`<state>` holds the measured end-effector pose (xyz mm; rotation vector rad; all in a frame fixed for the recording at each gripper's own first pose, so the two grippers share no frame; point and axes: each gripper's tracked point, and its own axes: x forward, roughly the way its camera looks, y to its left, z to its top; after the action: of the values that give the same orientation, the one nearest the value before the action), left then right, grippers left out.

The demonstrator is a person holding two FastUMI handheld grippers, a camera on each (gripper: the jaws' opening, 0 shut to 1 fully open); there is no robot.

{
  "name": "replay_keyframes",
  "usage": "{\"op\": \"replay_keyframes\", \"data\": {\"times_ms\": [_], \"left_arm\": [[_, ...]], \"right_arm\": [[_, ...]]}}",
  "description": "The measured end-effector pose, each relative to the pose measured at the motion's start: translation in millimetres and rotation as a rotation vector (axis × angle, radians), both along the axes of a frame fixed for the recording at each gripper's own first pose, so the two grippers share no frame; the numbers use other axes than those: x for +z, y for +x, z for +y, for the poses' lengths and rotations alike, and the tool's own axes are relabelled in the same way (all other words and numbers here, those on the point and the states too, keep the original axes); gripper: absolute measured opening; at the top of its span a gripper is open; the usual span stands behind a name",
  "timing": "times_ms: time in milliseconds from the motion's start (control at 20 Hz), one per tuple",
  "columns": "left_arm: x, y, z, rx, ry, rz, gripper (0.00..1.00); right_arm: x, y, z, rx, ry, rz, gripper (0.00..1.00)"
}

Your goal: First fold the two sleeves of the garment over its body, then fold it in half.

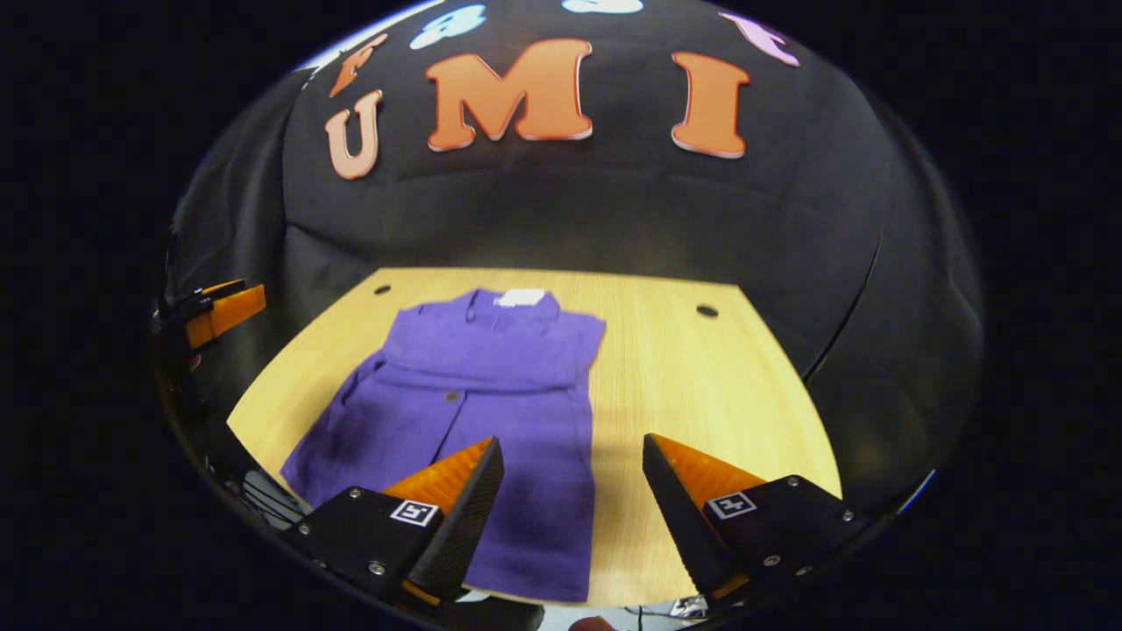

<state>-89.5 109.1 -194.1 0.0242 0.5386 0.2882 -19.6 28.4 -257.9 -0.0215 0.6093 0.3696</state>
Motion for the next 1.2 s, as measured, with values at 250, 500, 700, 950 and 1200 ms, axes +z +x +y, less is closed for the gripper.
{"op": "replay_keyframes", "data": {"times_ms": [250,500,700,950,1200], "left_arm": [[-92.2,-56.5,3.4,0.027,-0.127,0.312,0.97],[-161.3,-117.5,2.3,0.022,-0.203,0.563,0.97],[-190.3,-142.2,-1.6,0.037,-0.283,0.706,0.97],[-213.1,-168.4,-3.7,0.07,-0.358,0.845,0.98],[-226.9,-152.9,-4.1,0.076,-0.376,0.888,0.98]], "right_arm": [[-84.5,-50.4,-8.3,0.001,-0.049,0.251,0.95],[-134.8,-88.6,-9.3,0.026,-0.074,0.403,0.96],[-154.8,-103.3,-11.1,0.045,-0.112,0.485,0.95],[-173.4,-117.1,-14.7,0.042,-0.118,0.584,0.96],[-186.4,-120.3,-17.8,0.036,-0.149,0.614,0.95]]}}
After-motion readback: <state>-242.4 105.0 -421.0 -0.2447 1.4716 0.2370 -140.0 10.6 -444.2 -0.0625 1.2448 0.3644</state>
